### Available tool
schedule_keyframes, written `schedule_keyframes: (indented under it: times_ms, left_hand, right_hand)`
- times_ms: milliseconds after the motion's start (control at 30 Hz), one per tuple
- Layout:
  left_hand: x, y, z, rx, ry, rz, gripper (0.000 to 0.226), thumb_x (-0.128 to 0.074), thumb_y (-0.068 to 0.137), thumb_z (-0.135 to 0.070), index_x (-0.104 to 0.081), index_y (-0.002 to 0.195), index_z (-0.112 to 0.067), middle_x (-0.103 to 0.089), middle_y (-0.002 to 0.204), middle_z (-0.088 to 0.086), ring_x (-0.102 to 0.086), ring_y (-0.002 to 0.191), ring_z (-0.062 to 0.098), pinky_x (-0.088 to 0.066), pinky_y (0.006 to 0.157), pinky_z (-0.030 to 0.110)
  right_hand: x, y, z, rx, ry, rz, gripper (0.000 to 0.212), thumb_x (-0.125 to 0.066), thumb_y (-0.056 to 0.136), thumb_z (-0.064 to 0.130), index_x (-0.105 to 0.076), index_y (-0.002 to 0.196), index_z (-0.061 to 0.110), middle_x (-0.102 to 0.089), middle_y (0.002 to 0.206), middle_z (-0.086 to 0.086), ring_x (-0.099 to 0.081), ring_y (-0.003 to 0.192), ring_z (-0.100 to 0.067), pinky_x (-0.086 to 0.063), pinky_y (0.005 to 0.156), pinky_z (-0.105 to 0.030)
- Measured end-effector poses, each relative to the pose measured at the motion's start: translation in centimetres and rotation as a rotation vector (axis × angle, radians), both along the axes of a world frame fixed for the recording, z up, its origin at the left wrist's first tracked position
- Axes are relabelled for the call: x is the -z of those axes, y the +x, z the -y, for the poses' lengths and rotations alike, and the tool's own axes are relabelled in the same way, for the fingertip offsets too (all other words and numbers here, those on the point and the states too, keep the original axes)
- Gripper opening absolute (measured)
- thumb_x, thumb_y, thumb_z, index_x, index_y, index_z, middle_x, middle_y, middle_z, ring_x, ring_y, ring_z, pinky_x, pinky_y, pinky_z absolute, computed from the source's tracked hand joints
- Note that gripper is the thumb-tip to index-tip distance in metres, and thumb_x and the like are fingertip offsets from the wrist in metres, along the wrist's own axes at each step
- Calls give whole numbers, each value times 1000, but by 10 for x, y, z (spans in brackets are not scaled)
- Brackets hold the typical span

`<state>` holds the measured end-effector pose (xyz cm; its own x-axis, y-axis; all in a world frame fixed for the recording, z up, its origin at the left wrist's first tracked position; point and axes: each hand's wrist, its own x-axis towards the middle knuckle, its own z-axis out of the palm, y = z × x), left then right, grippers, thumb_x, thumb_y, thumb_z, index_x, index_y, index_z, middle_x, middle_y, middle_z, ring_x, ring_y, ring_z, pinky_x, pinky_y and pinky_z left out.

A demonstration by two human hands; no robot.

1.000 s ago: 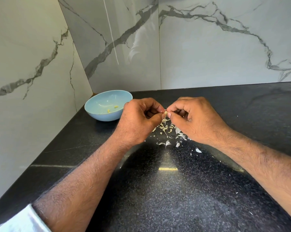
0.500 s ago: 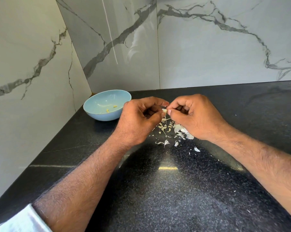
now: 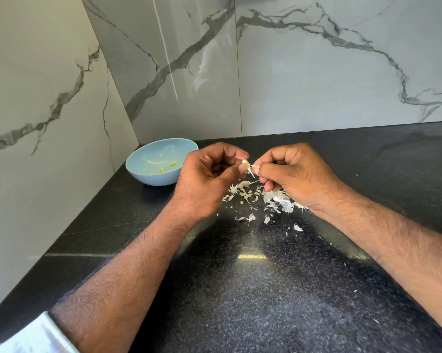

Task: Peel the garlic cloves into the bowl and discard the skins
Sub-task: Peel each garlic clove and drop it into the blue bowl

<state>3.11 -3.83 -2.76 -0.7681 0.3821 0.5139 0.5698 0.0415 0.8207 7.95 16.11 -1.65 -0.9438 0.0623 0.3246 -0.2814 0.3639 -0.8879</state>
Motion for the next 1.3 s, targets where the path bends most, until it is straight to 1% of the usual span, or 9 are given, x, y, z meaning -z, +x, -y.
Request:
schedule_keyframes:
  times_ms: [133,300,400,500,633,733,833,1067,1300]
  left_hand:
    - [-2,-2,3,-9,27,20,14,-75,96,2,-72,109,-1,-76,91,11,-74,81,19,-62,80,30]
    - [-5,-6,7,-55,73,47,14,-76,95,2,-72,108,0,-76,93,19,-74,80,17,-58,73,22]
    - [-3,-6,8,-70,25,28,13,-78,94,-1,-75,107,-3,-79,94,11,-76,84,20,-59,78,25]
    - [-2,-7,8,-103,-60,-35,9,-81,94,-7,-78,103,-8,-80,95,4,-76,88,25,-64,81,34]
    - [-1,-7,9,-161,-131,-130,9,-85,91,-11,-82,99,-13,-80,92,-4,-76,85,15,-65,85,41]
    - [-2,-5,9,-174,-151,-180,10,-85,90,-11,-83,99,-13,-81,92,-6,-77,87,14,-65,83,37]
    - [-3,-4,8,-172,-172,-226,12,-85,90,-10,-84,101,-15,-80,94,-9,-77,90,12,-64,83,35]
    - [-1,-5,6,-111,-154,-196,12,-87,89,-12,-82,100,-10,-80,94,-2,-78,88,17,-65,83,39]
    - [0,-8,5,-158,-151,-178,8,-84,93,-15,-79,99,-12,-79,88,-4,-76,81,14,-64,79,35]
  right_hand:
    - [-1,0,-3,27,21,-33,7,-78,88,14,-79,81,12,-75,71,-7,-71,60,-19,-59,68,-41]
    - [-6,-3,-8,87,-40,3,15,-74,96,17,-79,84,11,-77,76,-8,-72,62,-20,-54,57,-30]
    - [-3,-3,-11,154,205,5,30,-72,98,33,-79,76,13,-75,66,-2,-73,58,-20,-56,51,-30]
    - [0,-3,-11,254,393,5,14,-87,84,29,-76,79,22,-74,71,6,-70,61,-13,-59,57,-29]
    - [0,-4,-8,71,198,71,28,-89,80,9,-77,101,23,-76,91,0,-74,82,-19,-64,80,-37]
    - [-1,-1,-4,-44,112,83,8,-79,92,26,-81,100,25,-80,87,1,-77,83,-12,-53,69,-20]
    - [3,0,0,-65,127,61,8,-76,95,30,-81,96,24,-80,81,5,-77,78,-9,-49,62,-10]
    - [11,-3,5,-62,79,48,5,-77,94,23,-80,94,19,-79,79,1,-77,73,-14,-50,62,-18]
    - [13,-1,10,-27,-35,-38,6,-81,90,21,-83,95,19,-79,77,-2,-75,68,-19,-48,58,-13]
